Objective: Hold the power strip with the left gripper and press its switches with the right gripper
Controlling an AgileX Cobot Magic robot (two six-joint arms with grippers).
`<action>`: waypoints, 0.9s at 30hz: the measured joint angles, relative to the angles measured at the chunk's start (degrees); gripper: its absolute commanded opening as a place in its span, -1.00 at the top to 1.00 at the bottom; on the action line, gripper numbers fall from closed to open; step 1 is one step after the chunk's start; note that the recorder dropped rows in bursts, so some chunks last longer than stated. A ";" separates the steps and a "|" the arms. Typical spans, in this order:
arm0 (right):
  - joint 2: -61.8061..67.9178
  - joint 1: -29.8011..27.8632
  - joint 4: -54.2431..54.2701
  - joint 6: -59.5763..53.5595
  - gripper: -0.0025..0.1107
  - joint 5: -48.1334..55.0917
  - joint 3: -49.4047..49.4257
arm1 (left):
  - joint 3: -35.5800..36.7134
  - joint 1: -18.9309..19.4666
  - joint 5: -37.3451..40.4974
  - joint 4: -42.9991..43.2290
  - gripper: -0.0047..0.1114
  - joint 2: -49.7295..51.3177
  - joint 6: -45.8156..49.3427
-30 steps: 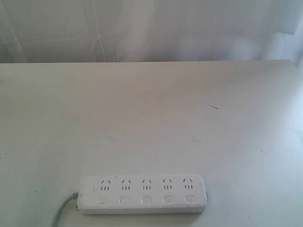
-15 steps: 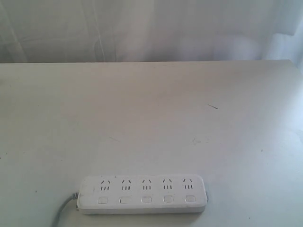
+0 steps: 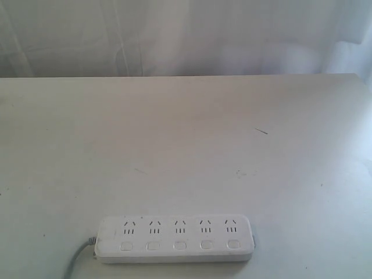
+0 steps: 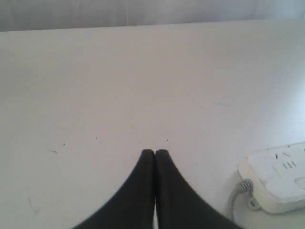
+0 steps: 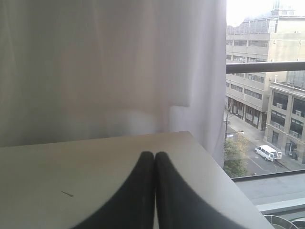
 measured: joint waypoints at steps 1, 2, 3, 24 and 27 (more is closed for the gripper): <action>0.00 0.00 0.00 0.00 0.96 0.00 0.00 | 0.00 0.00 0.78 -0.13 0.92 0.00 0.00; 0.00 0.00 0.00 0.00 0.96 0.00 0.00 | 0.05 0.00 1.32 -0.38 0.92 0.00 0.13; 0.00 0.00 0.00 0.00 0.96 0.00 0.00 | 0.05 0.00 2.16 -0.49 0.92 -0.30 0.13; -0.05 0.00 0.00 0.00 0.96 0.00 0.11 | 0.05 12.02 10.25 -3.72 0.92 -4.34 -8.88; -0.05 0.00 0.00 0.00 0.96 0.00 0.11 | 0.05 12.02 10.37 -4.03 0.92 -4.34 -9.92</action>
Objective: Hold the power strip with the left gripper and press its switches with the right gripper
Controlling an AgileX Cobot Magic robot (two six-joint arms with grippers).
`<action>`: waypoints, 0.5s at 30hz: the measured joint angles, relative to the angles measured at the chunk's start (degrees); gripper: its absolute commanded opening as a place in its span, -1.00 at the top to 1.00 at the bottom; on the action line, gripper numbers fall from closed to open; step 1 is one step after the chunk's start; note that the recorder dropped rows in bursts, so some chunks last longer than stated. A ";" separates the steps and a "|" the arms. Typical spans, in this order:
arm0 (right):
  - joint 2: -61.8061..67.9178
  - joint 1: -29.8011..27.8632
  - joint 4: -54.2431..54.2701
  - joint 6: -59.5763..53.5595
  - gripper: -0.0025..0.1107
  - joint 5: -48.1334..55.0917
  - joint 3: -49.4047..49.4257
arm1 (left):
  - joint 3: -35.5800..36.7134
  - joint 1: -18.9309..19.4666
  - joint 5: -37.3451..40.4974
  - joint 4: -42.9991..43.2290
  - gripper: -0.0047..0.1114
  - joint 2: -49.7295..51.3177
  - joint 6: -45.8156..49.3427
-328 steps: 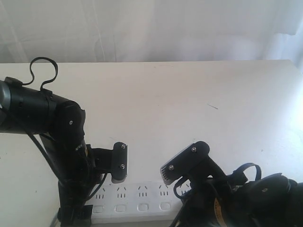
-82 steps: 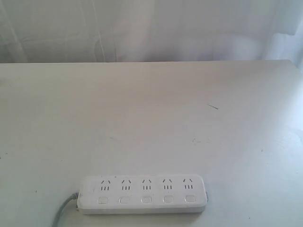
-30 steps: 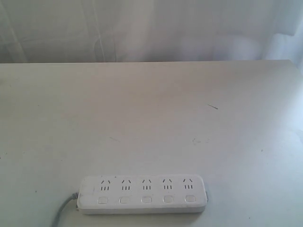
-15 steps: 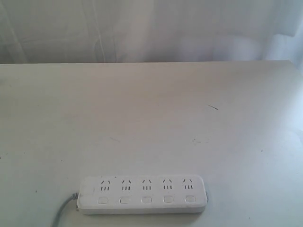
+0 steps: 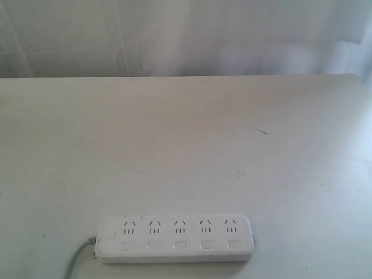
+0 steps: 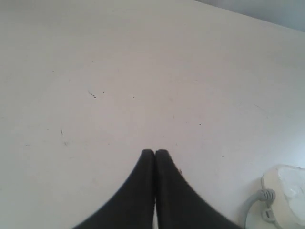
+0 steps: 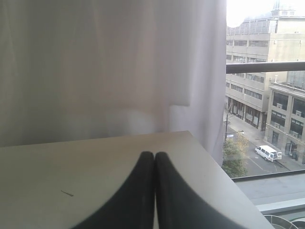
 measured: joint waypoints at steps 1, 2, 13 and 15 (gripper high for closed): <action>0.00 0.00 0.00 0.00 0.96 0.00 0.00 | 0.00 0.00 0.09 -0.11 0.92 0.00 -0.17; 0.00 0.00 0.00 0.00 0.96 0.00 0.00 | 0.00 0.00 0.09 -0.13 0.92 0.00 -0.17; 0.00 0.00 0.00 0.00 0.96 0.00 0.00 | 0.00 0.00 0.13 0.62 0.92 0.00 17.70; 0.00 0.00 0.00 0.00 0.96 0.00 0.00 | 0.00 0.00 0.13 0.62 0.92 0.00 18.24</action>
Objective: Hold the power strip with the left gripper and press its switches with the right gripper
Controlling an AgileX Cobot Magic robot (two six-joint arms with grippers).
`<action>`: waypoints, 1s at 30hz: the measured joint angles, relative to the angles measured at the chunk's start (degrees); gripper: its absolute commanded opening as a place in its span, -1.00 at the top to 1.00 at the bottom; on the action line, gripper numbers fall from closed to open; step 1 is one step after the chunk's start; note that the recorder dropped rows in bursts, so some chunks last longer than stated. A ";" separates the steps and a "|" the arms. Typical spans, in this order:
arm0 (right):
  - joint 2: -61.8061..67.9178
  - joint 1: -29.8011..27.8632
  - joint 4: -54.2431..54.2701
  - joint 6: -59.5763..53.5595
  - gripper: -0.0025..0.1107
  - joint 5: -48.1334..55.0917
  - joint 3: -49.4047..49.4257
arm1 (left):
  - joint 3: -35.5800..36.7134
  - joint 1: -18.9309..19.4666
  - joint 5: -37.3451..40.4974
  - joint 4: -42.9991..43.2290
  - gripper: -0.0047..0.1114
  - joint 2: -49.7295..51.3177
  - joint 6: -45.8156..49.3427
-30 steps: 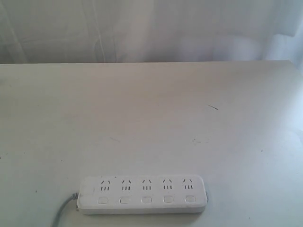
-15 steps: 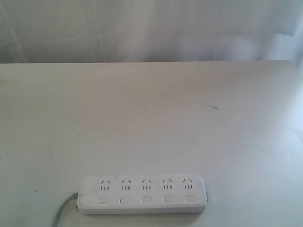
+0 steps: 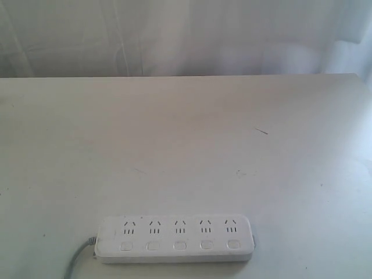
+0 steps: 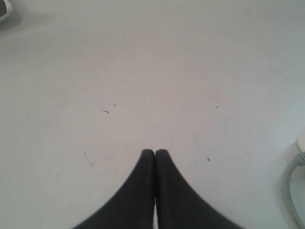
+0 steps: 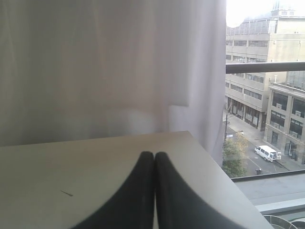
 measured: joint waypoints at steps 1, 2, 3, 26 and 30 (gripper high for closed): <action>0.00 0.00 0.00 0.00 0.96 0.00 0.00 | 0.00 0.00 0.00 0.00 0.92 0.00 0.20; 0.00 0.00 0.00 0.00 0.96 0.00 0.00 | 0.00 0.00 0.10 0.00 0.92 0.00 0.25; 0.00 0.00 0.00 0.00 0.96 0.00 0.00 | 0.00 0.00 0.10 0.00 0.92 0.00 0.25; 0.00 0.00 25.62 -38.63 0.96 -7.46 0.00 | 0.00 0.00 0.10 0.10 0.92 0.00 0.43; 0.00 0.00 53.67 -63.73 0.96 -7.95 0.00 | 0.00 0.00 0.10 0.10 0.92 0.00 0.43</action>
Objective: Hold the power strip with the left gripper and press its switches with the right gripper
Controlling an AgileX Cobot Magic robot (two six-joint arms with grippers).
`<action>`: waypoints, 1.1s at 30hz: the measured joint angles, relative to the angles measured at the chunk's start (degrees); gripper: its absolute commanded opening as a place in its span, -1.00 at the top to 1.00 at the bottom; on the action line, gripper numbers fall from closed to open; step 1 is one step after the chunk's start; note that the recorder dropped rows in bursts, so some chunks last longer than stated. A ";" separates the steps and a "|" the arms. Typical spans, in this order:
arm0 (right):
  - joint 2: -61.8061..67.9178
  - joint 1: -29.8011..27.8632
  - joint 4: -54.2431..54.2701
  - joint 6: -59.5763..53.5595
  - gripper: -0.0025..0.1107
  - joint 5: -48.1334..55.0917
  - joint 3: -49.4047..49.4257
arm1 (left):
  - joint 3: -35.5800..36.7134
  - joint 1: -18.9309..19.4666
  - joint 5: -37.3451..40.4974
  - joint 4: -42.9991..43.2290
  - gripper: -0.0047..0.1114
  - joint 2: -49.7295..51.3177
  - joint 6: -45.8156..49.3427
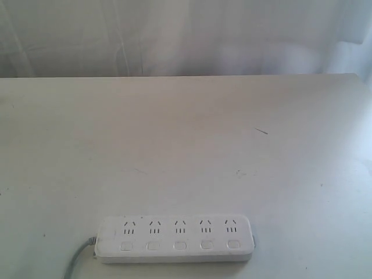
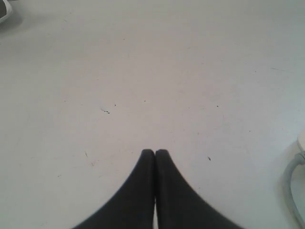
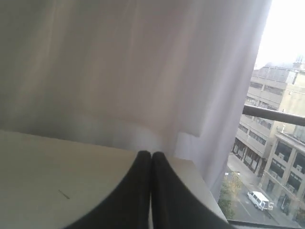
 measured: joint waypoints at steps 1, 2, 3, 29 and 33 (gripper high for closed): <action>0.00 0.00 5.79 -3.77 0.96 1.31 0.00 | 0.00 0.00 0.00 0.00 0.92 0.00 0.00; 0.00 0.00 10.18 -7.07 0.96 3.36 0.00 | 0.00 0.00 0.00 0.00 0.92 0.00 0.00; 0.00 0.00 13.18 -9.01 0.96 5.69 0.00 | 0.00 0.00 0.00 0.00 0.92 0.00 0.00; -0.09 7.20 32.32 -21.73 0.96 25.62 0.09 | 0.00 0.00 0.00 0.00 0.92 0.00 0.00; -0.09 7.60 38.53 -36.27 0.96 25.67 0.09 | 0.00 0.00 0.00 0.00 0.92 0.00 0.00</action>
